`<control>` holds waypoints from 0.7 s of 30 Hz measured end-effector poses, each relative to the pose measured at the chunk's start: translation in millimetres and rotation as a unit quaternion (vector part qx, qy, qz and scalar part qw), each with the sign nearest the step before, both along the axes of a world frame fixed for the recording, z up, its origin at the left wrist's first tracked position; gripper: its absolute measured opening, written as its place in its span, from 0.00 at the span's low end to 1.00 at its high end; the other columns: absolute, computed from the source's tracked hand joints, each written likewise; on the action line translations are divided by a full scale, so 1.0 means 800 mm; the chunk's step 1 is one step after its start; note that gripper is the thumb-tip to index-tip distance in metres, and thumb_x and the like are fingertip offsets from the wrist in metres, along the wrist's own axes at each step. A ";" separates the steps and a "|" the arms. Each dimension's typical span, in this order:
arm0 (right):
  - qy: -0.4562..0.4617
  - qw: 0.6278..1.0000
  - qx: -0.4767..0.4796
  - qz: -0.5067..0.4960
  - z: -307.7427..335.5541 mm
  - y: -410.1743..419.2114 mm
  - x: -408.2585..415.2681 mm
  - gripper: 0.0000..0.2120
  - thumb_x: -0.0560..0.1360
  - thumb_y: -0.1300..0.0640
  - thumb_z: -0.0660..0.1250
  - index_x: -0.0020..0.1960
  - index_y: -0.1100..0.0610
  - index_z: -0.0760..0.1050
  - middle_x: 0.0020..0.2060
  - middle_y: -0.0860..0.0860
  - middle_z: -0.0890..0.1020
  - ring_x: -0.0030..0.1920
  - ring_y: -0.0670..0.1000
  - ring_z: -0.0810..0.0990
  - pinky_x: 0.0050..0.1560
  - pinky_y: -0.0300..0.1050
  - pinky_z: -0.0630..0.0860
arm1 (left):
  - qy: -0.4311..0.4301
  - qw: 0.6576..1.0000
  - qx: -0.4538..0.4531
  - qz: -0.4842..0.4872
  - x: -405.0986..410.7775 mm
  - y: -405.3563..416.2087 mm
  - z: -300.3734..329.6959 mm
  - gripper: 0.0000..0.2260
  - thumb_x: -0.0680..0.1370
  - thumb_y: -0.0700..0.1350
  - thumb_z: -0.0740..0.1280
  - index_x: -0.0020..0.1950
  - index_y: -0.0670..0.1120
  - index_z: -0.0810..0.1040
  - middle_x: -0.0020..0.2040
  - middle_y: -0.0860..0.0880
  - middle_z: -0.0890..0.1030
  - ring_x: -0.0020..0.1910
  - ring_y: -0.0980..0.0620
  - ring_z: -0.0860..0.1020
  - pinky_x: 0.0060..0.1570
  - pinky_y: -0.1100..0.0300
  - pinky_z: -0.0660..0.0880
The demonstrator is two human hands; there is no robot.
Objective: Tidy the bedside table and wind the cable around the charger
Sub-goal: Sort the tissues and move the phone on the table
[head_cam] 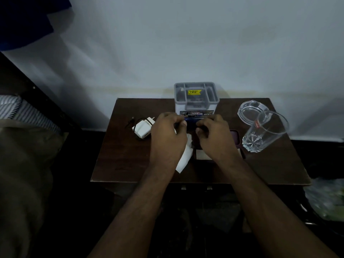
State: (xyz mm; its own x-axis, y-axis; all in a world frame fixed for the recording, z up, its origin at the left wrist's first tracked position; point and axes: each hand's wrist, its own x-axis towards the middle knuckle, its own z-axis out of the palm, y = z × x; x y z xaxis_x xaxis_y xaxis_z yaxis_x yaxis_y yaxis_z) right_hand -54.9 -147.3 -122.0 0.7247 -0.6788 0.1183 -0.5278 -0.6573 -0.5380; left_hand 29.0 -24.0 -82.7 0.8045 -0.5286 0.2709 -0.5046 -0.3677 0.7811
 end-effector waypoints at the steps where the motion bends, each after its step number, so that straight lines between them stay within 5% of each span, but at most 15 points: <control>1: 0.029 0.999 -0.015 0.007 -0.003 -0.003 0.003 0.11 0.79 0.59 0.66 0.60 0.57 0.81 0.63 0.57 0.76 0.62 0.60 0.75 0.64 0.51 0.69 | 0.008 1.000 -0.001 -0.001 -0.001 -0.003 0.000 0.06 0.78 0.39 0.69 0.53 0.42 0.84 0.53 0.47 0.83 0.52 0.54 0.78 0.50 0.77 0.67; 4: 0.087 0.994 -0.055 0.035 -0.012 -0.005 0.011 0.13 0.79 0.59 0.62 0.60 0.57 0.81 0.64 0.56 0.77 0.62 0.58 0.75 0.61 0.48 0.63 | 0.048 0.999 0.008 -0.002 -0.004 -0.008 -0.005 0.11 0.79 0.41 0.69 0.60 0.43 0.82 0.56 0.47 0.83 0.56 0.52 0.79 0.56 0.65 0.72; 9: 0.142 0.987 -0.062 0.044 -0.018 -0.010 0.018 0.14 0.81 0.55 0.60 0.62 0.58 0.78 0.64 0.56 0.77 0.64 0.57 0.73 0.64 0.48 0.62 | 0.097 0.995 0.006 -0.024 -0.004 -0.012 -0.013 0.12 0.78 0.41 0.70 0.61 0.42 0.80 0.56 0.47 0.84 0.56 0.52 0.80 0.56 0.64 0.73; 17: 0.077 0.993 -0.085 0.030 0.004 -0.005 0.004 0.12 0.77 0.65 0.62 0.57 0.63 0.80 0.63 0.58 0.76 0.57 0.60 0.73 0.60 0.54 0.71 | 0.089 0.995 0.012 -0.033 -0.006 -0.011 -0.012 0.12 0.78 0.41 0.71 0.61 0.43 0.80 0.52 0.54 0.81 0.51 0.58 0.77 0.46 0.81 0.66; 21: 0.060 0.989 -0.131 0.028 0.020 0.001 -0.008 0.12 0.78 0.63 0.61 0.58 0.61 0.80 0.63 0.55 0.77 0.55 0.60 0.74 0.55 0.56 0.73 | 0.088 0.995 0.018 -0.045 -0.011 -0.009 -0.009 0.11 0.78 0.41 0.70 0.60 0.44 0.80 0.55 0.49 0.83 0.56 0.53 0.79 0.54 0.67 0.71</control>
State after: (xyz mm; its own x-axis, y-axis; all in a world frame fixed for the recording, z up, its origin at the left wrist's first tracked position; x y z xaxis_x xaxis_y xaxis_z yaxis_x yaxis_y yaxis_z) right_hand -61.7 -146.7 -105.6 0.7802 -0.5940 0.1959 -0.5359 -0.7963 -0.2806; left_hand 20.4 -31.5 -89.7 0.7870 -0.6072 0.1088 -0.3925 -0.3569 0.8477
